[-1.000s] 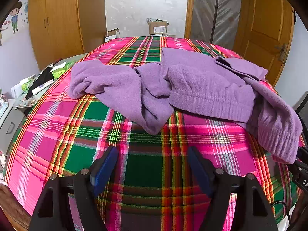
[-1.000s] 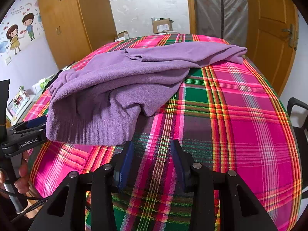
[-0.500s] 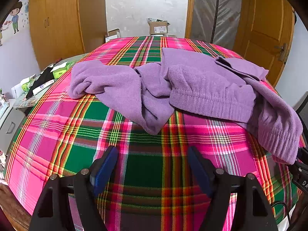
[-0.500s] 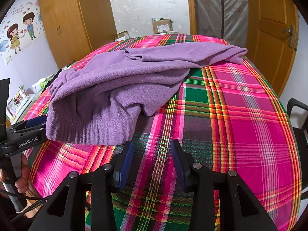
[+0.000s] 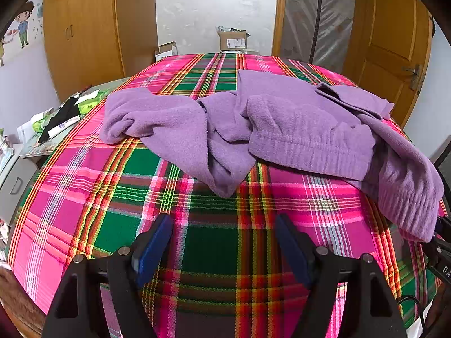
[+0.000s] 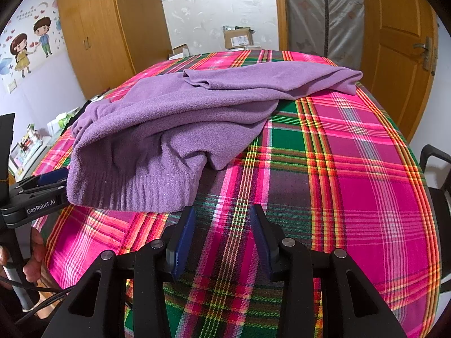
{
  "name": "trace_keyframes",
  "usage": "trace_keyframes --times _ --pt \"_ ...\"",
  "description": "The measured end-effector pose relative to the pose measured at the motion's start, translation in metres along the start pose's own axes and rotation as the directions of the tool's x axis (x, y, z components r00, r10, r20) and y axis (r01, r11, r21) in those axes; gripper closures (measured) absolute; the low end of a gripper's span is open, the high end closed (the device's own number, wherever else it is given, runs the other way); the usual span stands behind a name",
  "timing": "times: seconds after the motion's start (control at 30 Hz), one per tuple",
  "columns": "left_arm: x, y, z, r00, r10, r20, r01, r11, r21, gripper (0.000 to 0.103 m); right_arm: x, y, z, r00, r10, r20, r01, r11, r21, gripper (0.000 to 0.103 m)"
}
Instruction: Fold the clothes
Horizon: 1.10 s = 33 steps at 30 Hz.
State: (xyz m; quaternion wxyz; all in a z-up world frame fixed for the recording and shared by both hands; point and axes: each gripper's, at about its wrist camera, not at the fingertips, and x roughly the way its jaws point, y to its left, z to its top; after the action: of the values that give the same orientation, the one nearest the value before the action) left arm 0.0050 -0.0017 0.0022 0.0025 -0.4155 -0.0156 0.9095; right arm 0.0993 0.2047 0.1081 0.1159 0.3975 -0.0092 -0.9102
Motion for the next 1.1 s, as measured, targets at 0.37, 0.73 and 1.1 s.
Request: trace_keyframes --times 0.37,0.73,1.1 --pt "0.0004 -0.0006 0.0002 1.000 0.004 -0.010 -0.004 1.000 -0.001 0.027 -0.0001 0.0010 -0.0006 1.000 0.001 -0.001 -0.001 1.000 -0.001 0.061" --pt "0.0003 -0.0005 0.0003 1.000 0.009 -0.014 -0.009 1.000 -0.005 0.027 -0.0001 -0.0009 -0.0003 1.000 0.011 -0.003 -0.011 1.000 0.001 0.061" --pt "0.0007 -0.0002 0.0008 1.000 0.009 -0.024 -0.009 1.000 -0.007 0.027 0.0002 0.0013 0.0008 1.000 0.019 -0.006 -0.019 1.000 -0.005 0.054"
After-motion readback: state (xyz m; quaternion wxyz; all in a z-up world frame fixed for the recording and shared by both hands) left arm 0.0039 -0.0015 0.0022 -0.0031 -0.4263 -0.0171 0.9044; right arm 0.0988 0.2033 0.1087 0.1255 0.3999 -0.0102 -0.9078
